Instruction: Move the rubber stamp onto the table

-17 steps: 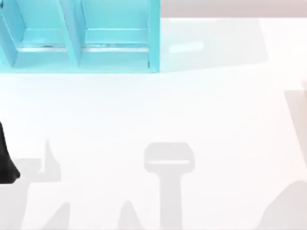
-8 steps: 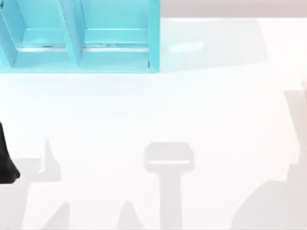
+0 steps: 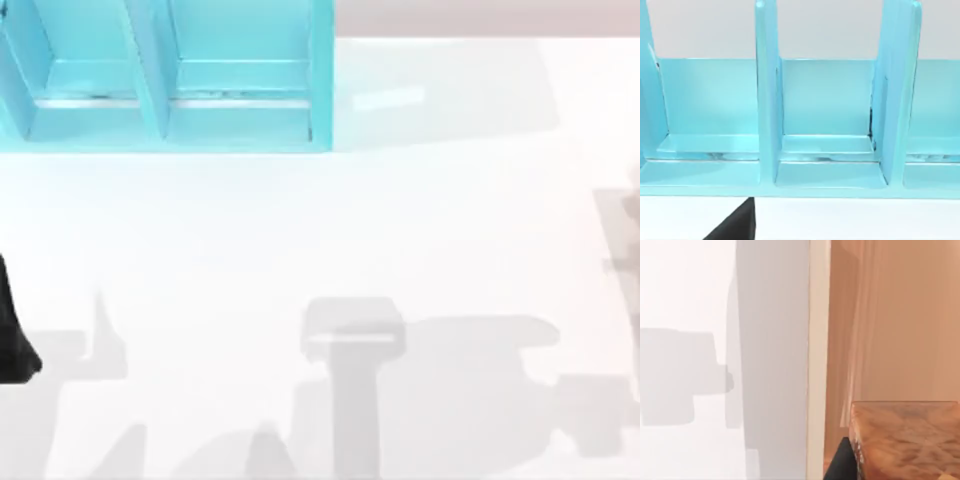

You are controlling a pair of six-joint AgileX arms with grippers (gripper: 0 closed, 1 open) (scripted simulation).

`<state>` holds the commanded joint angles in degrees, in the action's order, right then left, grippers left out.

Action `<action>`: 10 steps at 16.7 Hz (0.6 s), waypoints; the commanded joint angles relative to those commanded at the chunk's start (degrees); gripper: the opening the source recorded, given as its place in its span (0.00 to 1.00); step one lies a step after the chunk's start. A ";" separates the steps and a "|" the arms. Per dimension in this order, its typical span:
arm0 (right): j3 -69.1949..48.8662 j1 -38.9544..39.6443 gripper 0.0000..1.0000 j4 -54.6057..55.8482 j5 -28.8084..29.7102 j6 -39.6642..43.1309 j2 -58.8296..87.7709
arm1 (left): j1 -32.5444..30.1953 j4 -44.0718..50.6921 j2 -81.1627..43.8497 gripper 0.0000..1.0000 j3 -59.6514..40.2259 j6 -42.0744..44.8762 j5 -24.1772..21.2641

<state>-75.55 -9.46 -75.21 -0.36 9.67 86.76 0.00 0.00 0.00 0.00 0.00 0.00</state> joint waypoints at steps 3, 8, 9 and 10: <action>-2.19 5.25 0.00 -5.23 0.49 -5.61 -0.46 | 0.00 0.00 0.00 1.00 0.00 0.00 0.00; -2.75 9.45 0.00 -5.03 0.30 -10.32 1.26 | 0.00 0.00 0.00 1.00 0.00 0.00 0.00; -2.74 9.50 0.00 -4.98 0.28 -10.37 1.26 | 0.00 0.00 0.00 1.00 0.00 0.00 0.00; -2.74 9.50 0.00 -4.98 0.28 -10.37 1.26 | 0.00 0.00 0.00 1.00 0.00 0.00 0.00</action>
<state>-78.29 0.03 -80.20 -0.08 -0.70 88.02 0.00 0.00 0.00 0.00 0.00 0.00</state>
